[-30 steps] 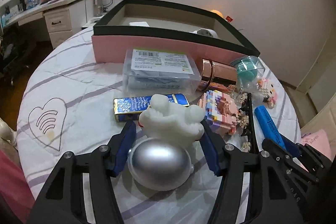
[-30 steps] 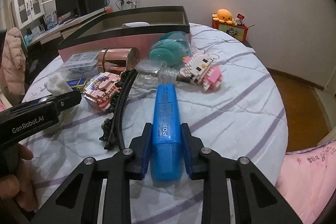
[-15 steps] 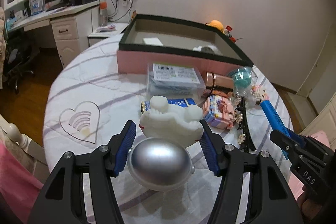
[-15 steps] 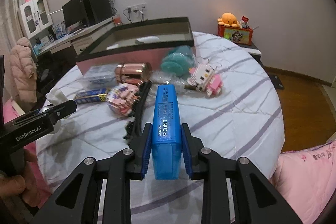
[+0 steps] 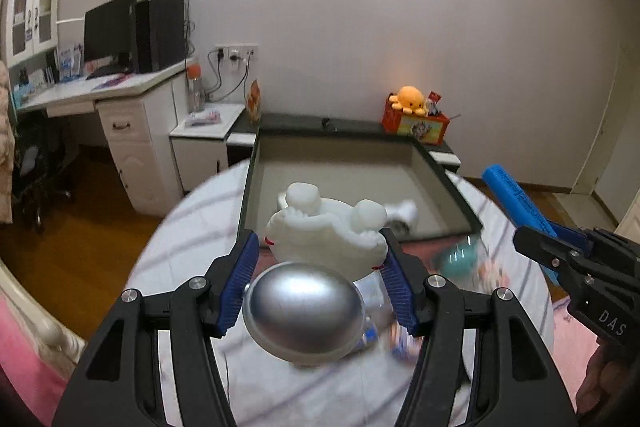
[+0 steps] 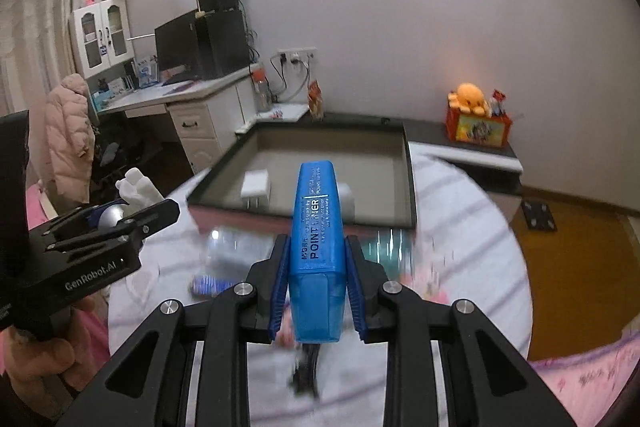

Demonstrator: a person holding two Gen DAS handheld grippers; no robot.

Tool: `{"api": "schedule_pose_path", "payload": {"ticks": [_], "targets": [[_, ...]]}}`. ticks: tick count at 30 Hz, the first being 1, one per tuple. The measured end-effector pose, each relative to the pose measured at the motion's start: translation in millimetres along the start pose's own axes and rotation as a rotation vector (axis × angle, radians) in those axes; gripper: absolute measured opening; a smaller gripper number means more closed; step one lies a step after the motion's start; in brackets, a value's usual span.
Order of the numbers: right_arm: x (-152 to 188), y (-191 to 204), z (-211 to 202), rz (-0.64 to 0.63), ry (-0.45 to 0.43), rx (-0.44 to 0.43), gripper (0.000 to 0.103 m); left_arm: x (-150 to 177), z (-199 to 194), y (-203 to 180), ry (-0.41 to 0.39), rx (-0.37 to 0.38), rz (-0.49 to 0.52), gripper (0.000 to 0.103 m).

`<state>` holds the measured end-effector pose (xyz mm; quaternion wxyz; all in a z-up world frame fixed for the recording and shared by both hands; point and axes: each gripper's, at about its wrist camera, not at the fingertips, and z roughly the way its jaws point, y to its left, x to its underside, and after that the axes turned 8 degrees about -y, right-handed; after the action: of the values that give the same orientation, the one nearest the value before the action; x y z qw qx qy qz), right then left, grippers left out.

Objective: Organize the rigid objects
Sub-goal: 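Lower the figurine with the left tool while the right tool drops the highlighter into the tray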

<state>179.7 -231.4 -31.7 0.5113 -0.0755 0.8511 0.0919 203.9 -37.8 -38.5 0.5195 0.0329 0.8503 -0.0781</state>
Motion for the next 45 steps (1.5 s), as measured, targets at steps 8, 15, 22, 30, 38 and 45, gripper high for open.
{"api": "schedule_pose_path", "payload": {"ticks": [8,15,22,30,38,45], "targets": [[-52,-14,82,0.008,0.067,0.0,0.027,-49,86,-3,0.04,-0.018,0.037,0.061],[-52,-48,180,0.106,0.219,0.011,0.027,-49,183,0,0.188,-0.023,0.02,0.061],[-38,-66,215,0.155,0.283,0.007,0.027,-39,225,1,0.278,-0.036,0.023,0.062],[-31,-67,217,0.165,0.293,0.004,0.047,-40,211,0,0.24,-0.05,0.022,0.095],[-35,-65,178,0.183,0.214,0.021,0.087,-46,148,17,0.119,-0.07,-0.016,0.1],[-33,-48,115,0.171,0.097,0.071,0.103,-37,70,10,0.022,-0.059,0.014,0.103]]}}
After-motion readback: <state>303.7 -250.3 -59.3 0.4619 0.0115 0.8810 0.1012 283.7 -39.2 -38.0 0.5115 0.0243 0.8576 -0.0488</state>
